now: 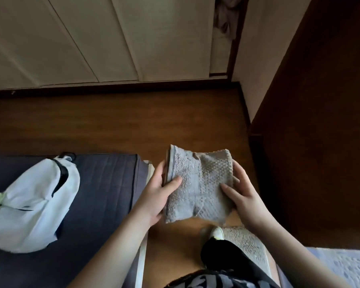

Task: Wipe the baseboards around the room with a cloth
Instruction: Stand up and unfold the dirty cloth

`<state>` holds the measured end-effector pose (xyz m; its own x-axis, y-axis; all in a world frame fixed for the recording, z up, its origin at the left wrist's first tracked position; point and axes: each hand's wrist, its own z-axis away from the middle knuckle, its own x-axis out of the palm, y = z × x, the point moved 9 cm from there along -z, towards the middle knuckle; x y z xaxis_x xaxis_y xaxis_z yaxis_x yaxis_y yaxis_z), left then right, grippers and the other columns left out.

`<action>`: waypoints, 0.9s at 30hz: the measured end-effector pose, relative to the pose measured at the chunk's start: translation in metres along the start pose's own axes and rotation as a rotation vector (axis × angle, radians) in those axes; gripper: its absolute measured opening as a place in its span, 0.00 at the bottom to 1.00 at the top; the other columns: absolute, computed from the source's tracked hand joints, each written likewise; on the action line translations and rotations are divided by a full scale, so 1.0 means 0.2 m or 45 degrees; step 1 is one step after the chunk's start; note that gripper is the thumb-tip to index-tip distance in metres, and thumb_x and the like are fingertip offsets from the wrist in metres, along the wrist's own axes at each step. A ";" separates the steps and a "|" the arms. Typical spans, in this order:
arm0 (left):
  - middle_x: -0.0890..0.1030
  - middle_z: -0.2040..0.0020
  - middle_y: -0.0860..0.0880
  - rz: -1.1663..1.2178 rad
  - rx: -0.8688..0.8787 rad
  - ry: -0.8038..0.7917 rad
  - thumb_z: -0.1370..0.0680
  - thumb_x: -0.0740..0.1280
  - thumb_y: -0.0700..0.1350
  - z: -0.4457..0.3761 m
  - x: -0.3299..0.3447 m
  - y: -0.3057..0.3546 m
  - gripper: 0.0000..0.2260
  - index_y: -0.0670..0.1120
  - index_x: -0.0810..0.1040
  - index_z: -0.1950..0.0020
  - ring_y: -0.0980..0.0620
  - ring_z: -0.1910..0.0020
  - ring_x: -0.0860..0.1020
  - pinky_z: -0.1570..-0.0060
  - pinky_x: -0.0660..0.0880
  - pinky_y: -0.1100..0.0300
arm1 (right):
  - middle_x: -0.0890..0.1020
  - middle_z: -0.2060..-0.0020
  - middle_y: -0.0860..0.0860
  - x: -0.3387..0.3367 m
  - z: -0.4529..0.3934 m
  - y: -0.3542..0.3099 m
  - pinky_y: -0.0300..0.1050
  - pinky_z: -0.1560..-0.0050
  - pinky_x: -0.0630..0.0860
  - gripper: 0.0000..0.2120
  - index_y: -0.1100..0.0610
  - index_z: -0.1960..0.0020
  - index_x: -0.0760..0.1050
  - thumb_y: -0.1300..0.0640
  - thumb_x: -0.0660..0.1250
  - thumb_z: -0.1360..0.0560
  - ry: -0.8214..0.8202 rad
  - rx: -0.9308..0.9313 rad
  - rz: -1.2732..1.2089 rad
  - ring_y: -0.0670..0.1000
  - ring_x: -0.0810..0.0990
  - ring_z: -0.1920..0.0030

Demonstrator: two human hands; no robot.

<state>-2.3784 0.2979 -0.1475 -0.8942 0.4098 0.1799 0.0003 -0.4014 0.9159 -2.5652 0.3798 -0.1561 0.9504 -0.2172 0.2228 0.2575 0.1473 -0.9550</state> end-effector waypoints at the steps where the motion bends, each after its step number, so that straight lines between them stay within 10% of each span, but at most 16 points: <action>1: 0.83 0.41 0.56 -0.011 0.001 -0.003 0.24 0.72 0.46 -0.06 0.02 0.05 0.20 0.71 0.77 0.42 0.52 0.41 0.81 0.48 0.81 0.55 | 0.80 0.38 0.50 -0.03 -0.08 -0.04 0.43 0.42 0.78 0.29 0.38 0.27 0.63 0.61 0.64 0.21 -0.034 0.020 -0.040 0.51 0.79 0.37; 12: 0.80 0.35 0.50 0.148 0.072 0.035 0.25 0.70 0.42 -0.60 -0.07 0.38 0.26 0.67 0.73 0.34 0.45 0.37 0.80 0.47 0.80 0.48 | 0.77 0.39 0.33 -0.01 -0.98 -0.25 0.45 0.37 0.75 0.28 0.31 0.30 0.64 0.43 0.69 0.26 -0.137 0.132 0.141 0.40 0.77 0.37; 17: 0.79 0.34 0.50 0.161 0.131 0.099 0.24 0.68 0.39 -0.84 -0.25 0.50 0.27 0.61 0.70 0.30 0.48 0.35 0.78 0.46 0.80 0.54 | 0.85 0.46 0.54 0.17 -1.35 -0.13 0.45 0.56 0.82 0.25 0.59 0.39 0.79 0.44 0.72 0.30 -0.132 0.580 -0.351 0.52 0.84 0.45; 27: 0.84 0.43 0.51 0.200 -0.004 0.383 0.20 0.67 0.38 -1.46 -0.82 0.68 0.18 0.60 0.77 0.38 0.48 0.44 0.83 0.47 0.81 0.46 | 0.86 0.53 0.56 0.34 -2.19 -0.36 0.49 0.60 0.81 0.05 0.54 0.55 0.84 0.53 0.71 0.27 -0.029 0.337 -0.133 0.54 0.86 0.54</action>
<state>-2.3624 -0.0622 -0.1567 -0.9754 0.0826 0.2043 0.1477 -0.4430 0.8843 -2.5961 -0.0691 -0.1574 0.9190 -0.2236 0.3247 0.3884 0.3729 -0.8427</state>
